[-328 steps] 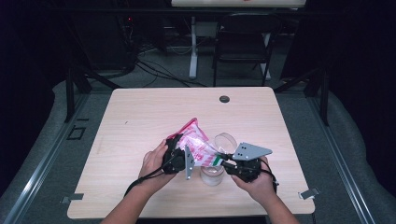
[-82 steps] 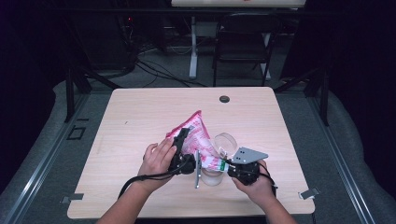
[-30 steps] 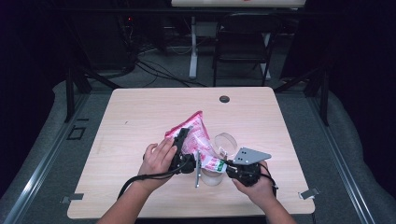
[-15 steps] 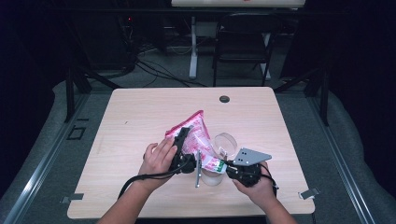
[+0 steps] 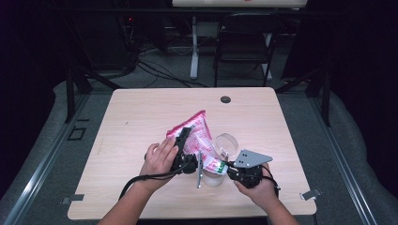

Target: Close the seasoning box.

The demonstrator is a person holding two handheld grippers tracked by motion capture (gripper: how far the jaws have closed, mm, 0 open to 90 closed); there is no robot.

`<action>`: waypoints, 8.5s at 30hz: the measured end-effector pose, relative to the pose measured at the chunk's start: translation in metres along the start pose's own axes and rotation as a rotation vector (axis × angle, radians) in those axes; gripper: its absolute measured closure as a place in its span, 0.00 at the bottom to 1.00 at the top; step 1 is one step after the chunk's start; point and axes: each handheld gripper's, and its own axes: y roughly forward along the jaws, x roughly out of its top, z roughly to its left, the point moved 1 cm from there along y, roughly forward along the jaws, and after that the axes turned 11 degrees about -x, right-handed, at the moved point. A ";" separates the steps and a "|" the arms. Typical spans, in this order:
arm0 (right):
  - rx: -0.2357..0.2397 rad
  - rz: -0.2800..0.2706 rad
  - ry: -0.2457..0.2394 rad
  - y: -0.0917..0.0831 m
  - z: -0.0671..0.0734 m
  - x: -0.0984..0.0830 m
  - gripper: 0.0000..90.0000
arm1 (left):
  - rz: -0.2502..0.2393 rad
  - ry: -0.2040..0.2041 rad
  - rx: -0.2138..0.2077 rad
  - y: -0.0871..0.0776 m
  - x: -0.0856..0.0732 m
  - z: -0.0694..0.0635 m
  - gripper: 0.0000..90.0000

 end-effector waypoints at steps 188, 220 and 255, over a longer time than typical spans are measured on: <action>-0.051 0.078 -0.033 0.017 -0.003 -0.011 1.00 | -0.026 0.065 0.035 -0.010 0.007 0.004 0.71; -0.059 0.074 -0.027 0.017 -0.003 -0.012 1.00 | -0.031 0.079 0.044 -0.011 0.009 0.006 0.70; -0.074 0.077 -0.039 0.015 -0.003 -0.011 1.00 | -0.015 0.099 0.033 -0.009 0.008 0.006 0.72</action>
